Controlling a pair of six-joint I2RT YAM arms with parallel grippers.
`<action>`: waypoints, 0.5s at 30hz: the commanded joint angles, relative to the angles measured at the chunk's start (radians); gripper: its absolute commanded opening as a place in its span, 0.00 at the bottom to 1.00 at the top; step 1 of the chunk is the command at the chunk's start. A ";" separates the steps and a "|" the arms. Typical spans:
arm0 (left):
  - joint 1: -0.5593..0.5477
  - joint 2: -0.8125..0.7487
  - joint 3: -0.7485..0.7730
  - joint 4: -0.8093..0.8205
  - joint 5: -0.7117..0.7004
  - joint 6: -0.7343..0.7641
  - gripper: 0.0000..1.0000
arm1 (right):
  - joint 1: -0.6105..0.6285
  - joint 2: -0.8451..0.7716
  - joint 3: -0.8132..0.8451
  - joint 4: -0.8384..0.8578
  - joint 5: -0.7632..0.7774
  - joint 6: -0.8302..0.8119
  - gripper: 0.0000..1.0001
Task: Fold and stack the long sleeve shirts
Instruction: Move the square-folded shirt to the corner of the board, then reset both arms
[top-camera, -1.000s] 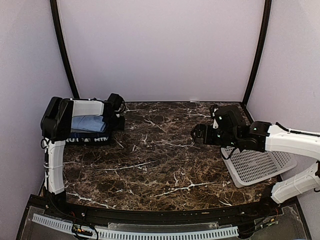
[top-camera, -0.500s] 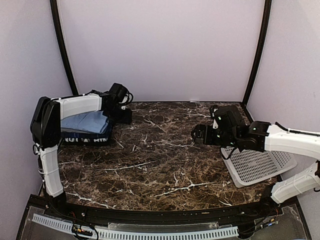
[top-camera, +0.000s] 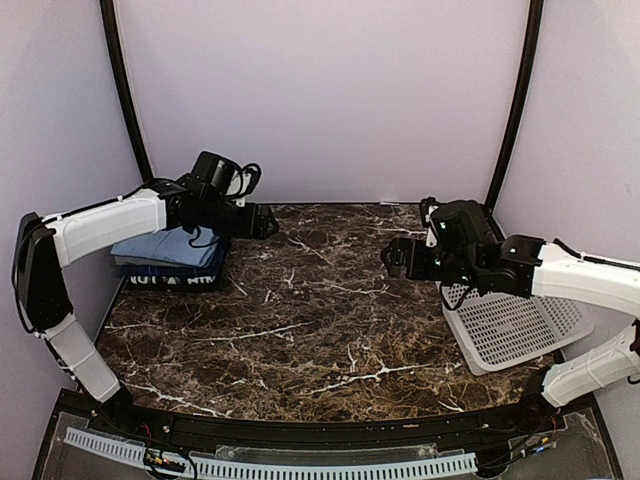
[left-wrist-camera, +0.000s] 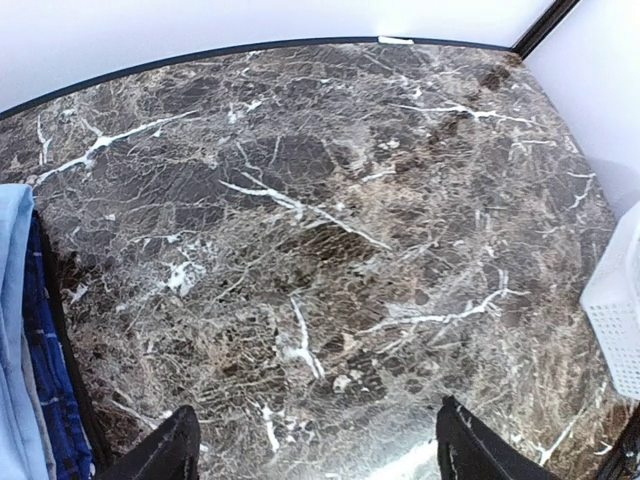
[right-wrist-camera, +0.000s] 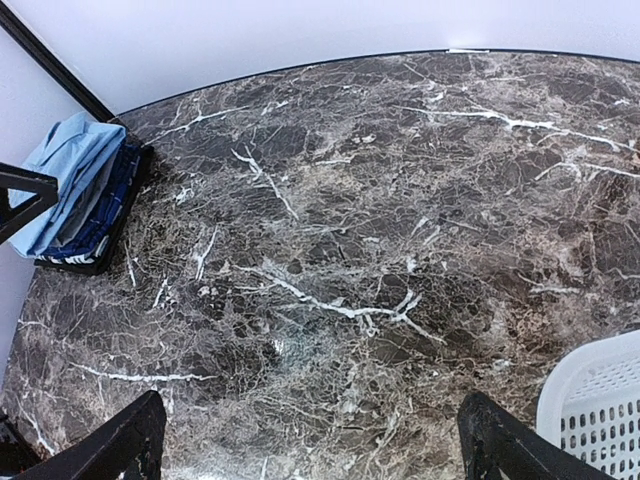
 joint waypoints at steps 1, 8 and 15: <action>-0.009 -0.145 -0.079 0.099 0.093 -0.034 0.81 | -0.006 -0.031 0.040 0.043 0.028 -0.033 0.99; -0.016 -0.307 -0.203 0.180 0.138 -0.053 0.86 | -0.006 -0.075 0.052 0.085 0.046 -0.075 0.99; -0.017 -0.414 -0.288 0.230 0.133 -0.051 0.86 | -0.006 -0.108 0.048 0.127 0.056 -0.120 0.99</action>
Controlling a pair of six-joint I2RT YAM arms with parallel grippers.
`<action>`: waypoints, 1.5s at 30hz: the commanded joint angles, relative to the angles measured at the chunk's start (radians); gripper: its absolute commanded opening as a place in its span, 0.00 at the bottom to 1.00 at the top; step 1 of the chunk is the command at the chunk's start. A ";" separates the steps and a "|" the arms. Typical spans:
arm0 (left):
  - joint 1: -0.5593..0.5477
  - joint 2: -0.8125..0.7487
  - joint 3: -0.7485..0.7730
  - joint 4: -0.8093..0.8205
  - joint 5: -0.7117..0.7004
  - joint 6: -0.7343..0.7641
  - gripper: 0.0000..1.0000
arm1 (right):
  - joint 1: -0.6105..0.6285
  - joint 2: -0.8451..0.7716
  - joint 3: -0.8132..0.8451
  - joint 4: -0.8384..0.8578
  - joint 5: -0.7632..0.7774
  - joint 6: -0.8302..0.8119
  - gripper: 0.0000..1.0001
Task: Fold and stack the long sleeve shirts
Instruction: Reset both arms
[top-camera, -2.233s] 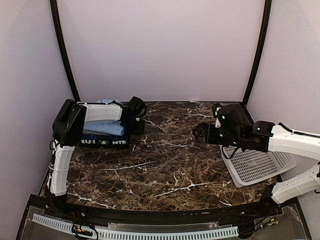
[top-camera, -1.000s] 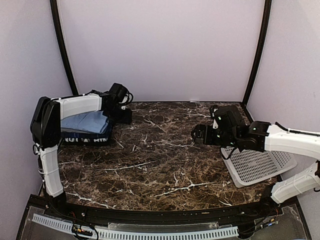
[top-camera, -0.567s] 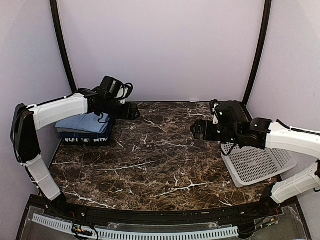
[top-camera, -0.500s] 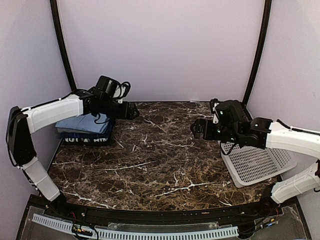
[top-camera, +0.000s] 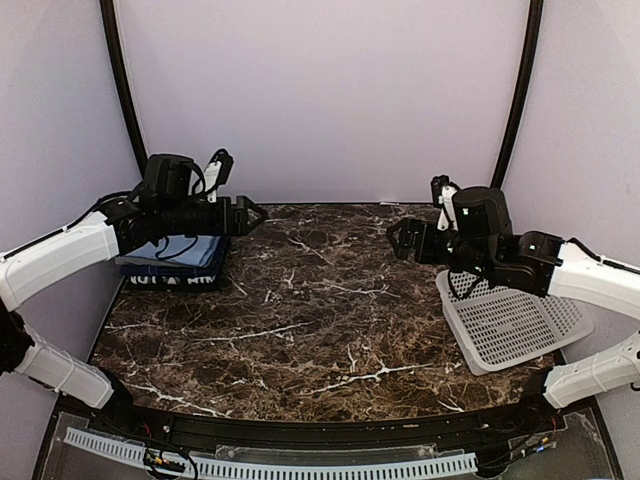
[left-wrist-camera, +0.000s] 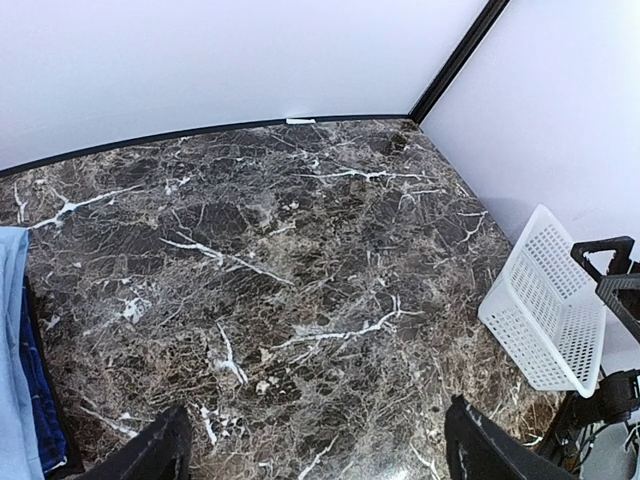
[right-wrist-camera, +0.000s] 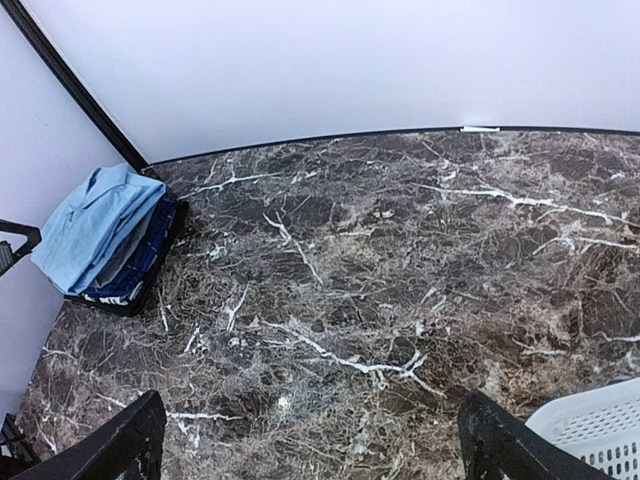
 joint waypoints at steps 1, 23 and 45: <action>-0.005 -0.084 -0.060 0.062 0.011 -0.007 0.86 | -0.006 -0.031 0.027 0.069 0.023 -0.045 0.99; -0.004 -0.178 -0.138 0.143 -0.009 -0.014 0.89 | -0.005 -0.078 0.026 0.126 0.064 -0.096 0.99; -0.004 -0.178 -0.145 0.161 0.009 -0.031 0.89 | -0.006 -0.088 0.032 0.110 0.052 -0.101 0.99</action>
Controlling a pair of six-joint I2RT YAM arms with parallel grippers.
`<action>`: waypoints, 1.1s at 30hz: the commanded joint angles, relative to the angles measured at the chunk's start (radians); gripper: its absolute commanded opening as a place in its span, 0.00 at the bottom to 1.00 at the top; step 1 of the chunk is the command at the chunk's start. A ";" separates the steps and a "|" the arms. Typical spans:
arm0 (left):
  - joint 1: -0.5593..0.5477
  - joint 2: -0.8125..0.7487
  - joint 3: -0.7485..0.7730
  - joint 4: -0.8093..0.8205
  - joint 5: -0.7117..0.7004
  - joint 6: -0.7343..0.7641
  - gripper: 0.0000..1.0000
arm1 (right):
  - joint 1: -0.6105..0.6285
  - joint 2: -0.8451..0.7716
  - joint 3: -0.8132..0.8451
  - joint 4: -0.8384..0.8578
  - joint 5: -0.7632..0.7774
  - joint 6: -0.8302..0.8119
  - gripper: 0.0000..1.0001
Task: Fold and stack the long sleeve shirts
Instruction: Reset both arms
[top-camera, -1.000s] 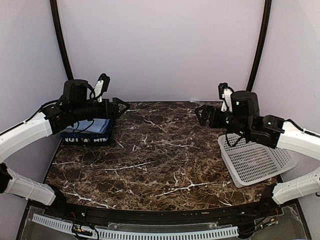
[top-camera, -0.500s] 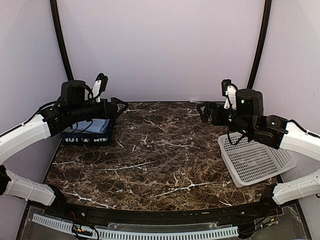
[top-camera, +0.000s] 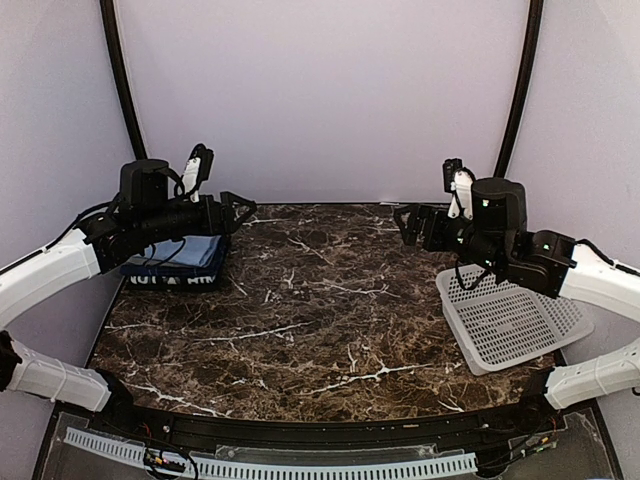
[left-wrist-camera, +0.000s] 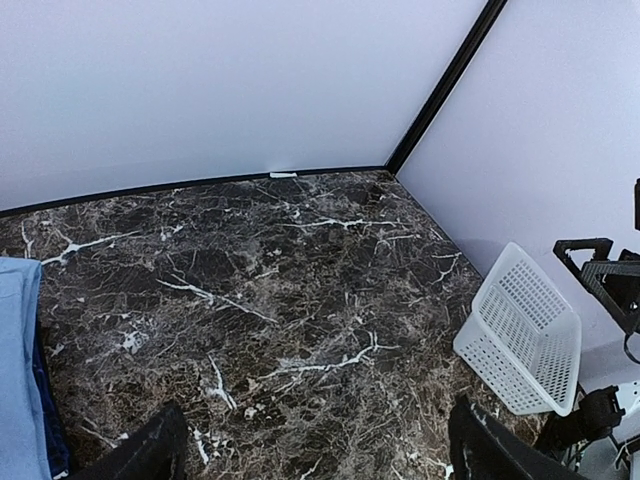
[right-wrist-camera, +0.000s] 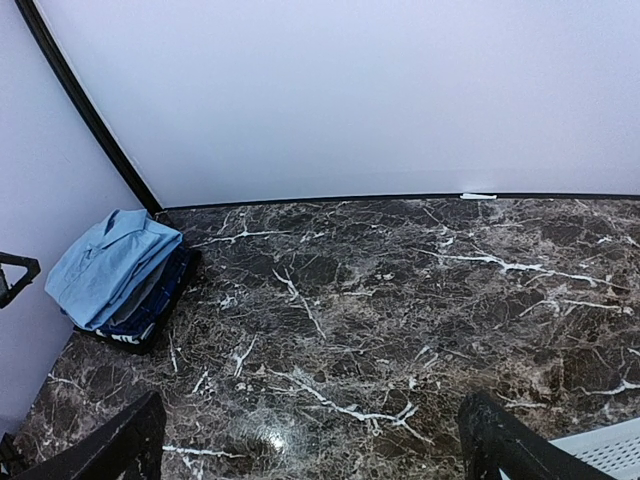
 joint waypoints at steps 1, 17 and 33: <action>-0.003 -0.014 -0.017 0.031 0.017 -0.006 0.89 | -0.005 -0.022 0.027 0.026 0.005 -0.001 0.98; -0.003 -0.017 -0.026 0.026 0.017 0.005 0.89 | -0.005 -0.011 0.030 0.047 -0.011 0.002 0.98; -0.003 -0.006 -0.027 0.033 0.031 0.004 0.89 | -0.005 -0.015 0.026 0.042 -0.007 0.004 0.98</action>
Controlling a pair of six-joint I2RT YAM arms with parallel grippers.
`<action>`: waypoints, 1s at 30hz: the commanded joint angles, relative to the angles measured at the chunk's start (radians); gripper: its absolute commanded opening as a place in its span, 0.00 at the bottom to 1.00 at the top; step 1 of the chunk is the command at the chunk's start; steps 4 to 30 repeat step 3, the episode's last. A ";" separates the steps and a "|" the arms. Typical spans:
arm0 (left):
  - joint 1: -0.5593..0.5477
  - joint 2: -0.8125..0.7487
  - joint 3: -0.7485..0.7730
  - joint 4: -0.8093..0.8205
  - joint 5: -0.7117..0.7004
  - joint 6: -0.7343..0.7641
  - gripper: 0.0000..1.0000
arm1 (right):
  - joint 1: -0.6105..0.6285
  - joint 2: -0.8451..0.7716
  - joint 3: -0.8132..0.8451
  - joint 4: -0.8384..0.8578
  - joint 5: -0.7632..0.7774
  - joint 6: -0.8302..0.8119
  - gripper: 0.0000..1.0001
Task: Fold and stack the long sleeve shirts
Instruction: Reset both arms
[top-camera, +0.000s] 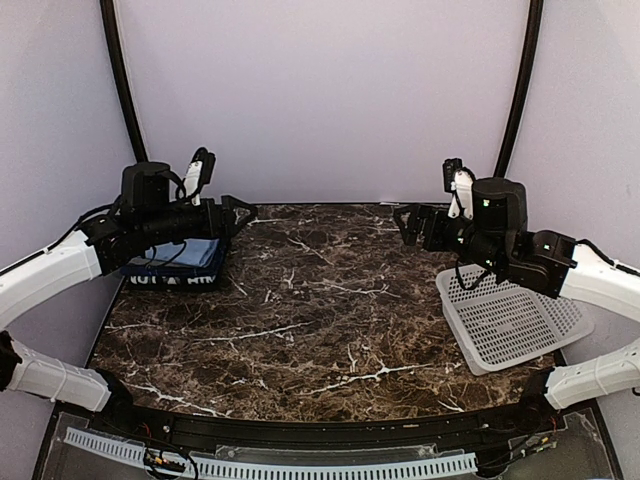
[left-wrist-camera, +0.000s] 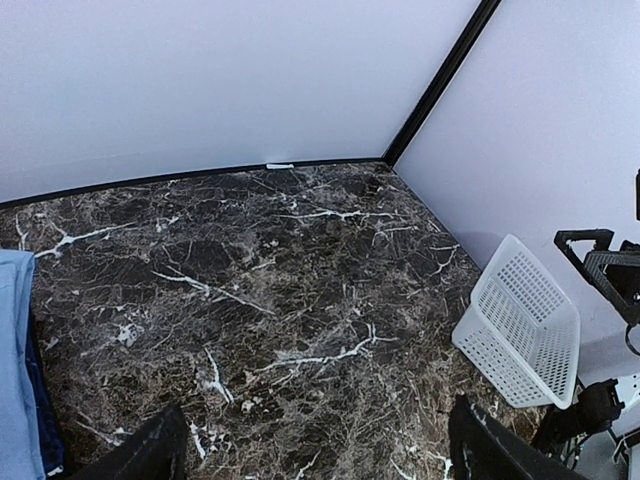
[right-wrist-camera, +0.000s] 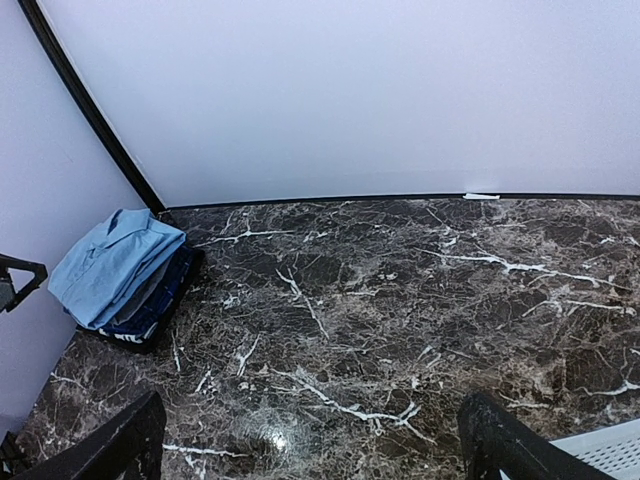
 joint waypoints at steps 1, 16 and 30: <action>-0.004 -0.006 -0.011 0.027 0.015 0.004 0.89 | -0.005 -0.013 0.025 0.042 0.000 0.004 0.98; -0.004 -0.006 -0.011 0.029 0.018 0.004 0.89 | -0.005 -0.014 0.024 0.042 0.001 0.003 0.99; -0.004 -0.006 -0.011 0.029 0.018 0.004 0.89 | -0.005 -0.014 0.024 0.042 0.001 0.003 0.99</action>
